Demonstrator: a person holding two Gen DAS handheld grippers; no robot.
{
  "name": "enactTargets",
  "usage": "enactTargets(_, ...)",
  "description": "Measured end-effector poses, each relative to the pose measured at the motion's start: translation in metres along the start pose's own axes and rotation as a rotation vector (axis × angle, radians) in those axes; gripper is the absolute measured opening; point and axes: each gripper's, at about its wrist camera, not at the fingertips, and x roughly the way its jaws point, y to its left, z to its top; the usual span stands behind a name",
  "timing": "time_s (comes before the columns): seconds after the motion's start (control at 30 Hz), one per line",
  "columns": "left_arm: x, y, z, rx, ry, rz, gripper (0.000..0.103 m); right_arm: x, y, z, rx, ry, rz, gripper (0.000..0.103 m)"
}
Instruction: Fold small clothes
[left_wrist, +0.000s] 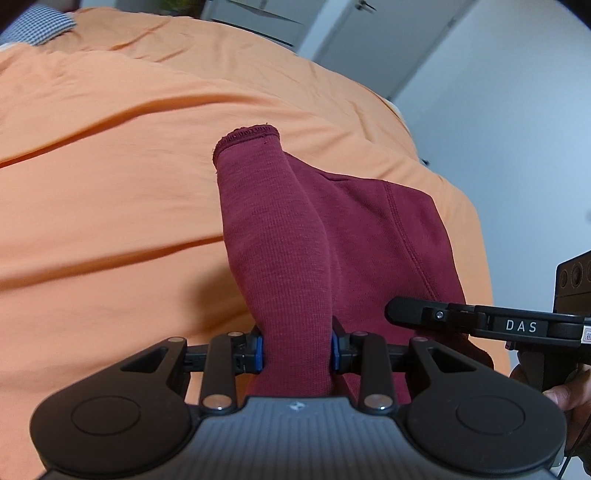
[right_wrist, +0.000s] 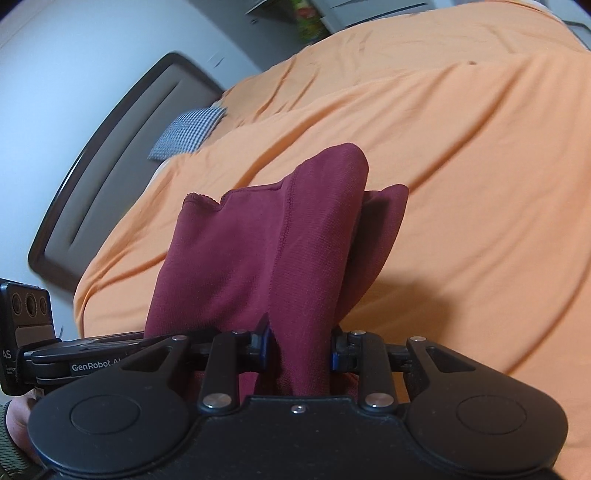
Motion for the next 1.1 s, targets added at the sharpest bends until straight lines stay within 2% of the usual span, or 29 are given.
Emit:
enactTargets(0.23, -0.033, 0.047, -0.005, -0.068, -0.045, 0.034, 0.034, 0.034, 0.051, 0.011, -0.064, 0.050, 0.036, 0.030)
enactTargets(0.57, -0.040, 0.118, 0.008, -0.147, -0.078, 0.080, 0.034, 0.113, 0.105, 0.034, -0.132, 0.110, 0.045, 0.030)
enactTargets(1.0, -0.030, 0.206, 0.091, -0.132, -0.150, 0.117, 0.034, 0.219, 0.168, 0.108, -0.220, 0.099, 0.064, 0.030)
enactTargets(1.1, -0.012, 0.226, 0.101, -0.133, -0.151, 0.108, 0.035, 0.244, 0.171, 0.122, -0.230, 0.100, 0.068, 0.030)
